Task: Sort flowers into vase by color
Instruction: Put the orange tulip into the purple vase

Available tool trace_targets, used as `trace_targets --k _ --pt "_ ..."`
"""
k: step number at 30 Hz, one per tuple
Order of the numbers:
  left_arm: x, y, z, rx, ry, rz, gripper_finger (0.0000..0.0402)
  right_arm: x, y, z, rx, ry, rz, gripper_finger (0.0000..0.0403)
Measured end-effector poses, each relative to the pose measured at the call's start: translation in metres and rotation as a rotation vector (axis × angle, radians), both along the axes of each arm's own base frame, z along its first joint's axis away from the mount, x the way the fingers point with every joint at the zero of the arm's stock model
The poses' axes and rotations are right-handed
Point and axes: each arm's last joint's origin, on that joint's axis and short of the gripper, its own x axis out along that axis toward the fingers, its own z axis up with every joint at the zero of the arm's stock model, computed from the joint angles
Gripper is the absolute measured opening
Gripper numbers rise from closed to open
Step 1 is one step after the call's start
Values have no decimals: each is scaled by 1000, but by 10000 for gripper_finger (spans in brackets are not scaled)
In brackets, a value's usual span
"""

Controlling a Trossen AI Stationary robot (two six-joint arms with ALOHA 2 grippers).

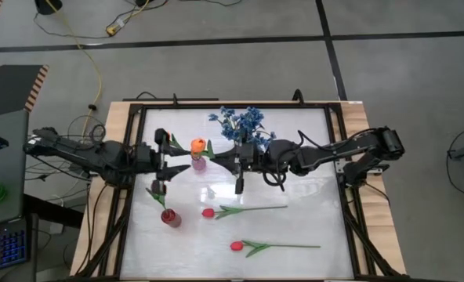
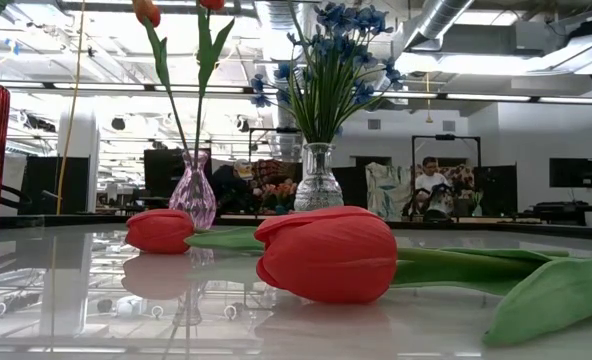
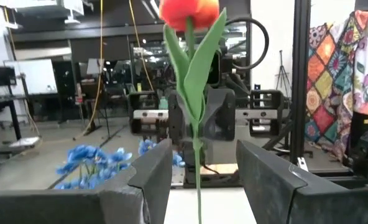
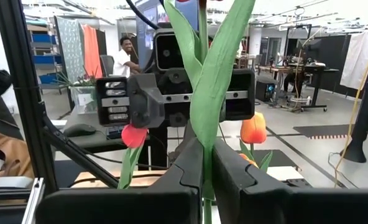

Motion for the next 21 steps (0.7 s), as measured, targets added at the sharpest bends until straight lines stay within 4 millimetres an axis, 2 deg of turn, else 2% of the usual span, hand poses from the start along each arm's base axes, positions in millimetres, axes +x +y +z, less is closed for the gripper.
trace_targets --k 8,16,21 --pt "17 -4 0 18 -47 18 167 0 -2 0 0 1 -4 46" --pt "26 -6 22 7 -80 54 167 0 -3 2 2 -16 -8 46" --pt "39 -7 34 9 -17 119 167 1 -7 1 2 -15 -18 46"
